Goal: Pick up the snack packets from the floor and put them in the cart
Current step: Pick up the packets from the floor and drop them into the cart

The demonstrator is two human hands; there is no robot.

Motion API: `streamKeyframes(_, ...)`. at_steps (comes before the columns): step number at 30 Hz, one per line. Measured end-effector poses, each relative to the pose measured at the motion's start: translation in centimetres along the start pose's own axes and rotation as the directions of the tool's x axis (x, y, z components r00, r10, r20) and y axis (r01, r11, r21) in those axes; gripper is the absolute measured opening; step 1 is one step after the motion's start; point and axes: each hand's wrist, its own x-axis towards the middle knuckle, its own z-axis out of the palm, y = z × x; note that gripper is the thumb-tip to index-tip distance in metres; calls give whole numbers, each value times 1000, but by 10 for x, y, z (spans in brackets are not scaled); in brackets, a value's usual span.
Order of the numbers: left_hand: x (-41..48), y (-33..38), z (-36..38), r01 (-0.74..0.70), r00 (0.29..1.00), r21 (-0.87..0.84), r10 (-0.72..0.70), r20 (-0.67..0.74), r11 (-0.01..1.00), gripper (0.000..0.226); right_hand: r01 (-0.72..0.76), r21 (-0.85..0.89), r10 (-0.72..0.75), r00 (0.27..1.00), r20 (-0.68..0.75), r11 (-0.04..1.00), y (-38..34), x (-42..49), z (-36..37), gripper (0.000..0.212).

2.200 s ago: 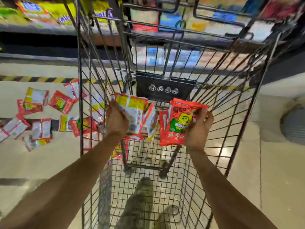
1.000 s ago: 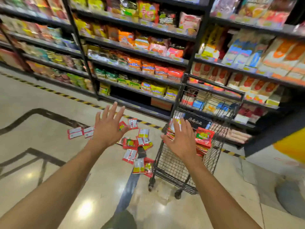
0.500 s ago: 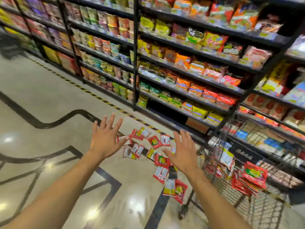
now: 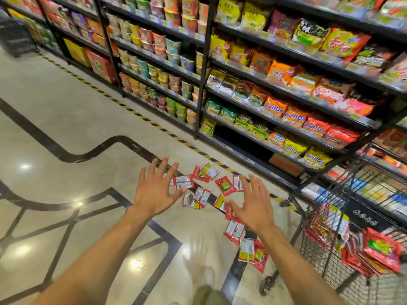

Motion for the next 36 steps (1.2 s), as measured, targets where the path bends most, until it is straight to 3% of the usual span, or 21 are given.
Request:
streamKeyframes(8,113,-5,41,-29,999,18,29,29,999,89,2,103,-3,1000,2,995,19,112,31,93)
streamKeyframes(18,308,-9,163,-47,964,65,28,264,997,91,-128,211,99,985,142,969,86,291,150,99)
streamKeyframes(24,398,-24,293,-102,926,102,57,373,990,90,-204,135,163,950,266,970,117,363,286,98)
streamKeyframes(31,456,-55,508,-219,866,44,173,468,975,88,-235,88,187,908,374,968,141,421,491,98)
streamKeyframes(36,480,-72,662,-289,812,8,241,532,957,89,-245,71,203,908,367,967,160,445,653,96)
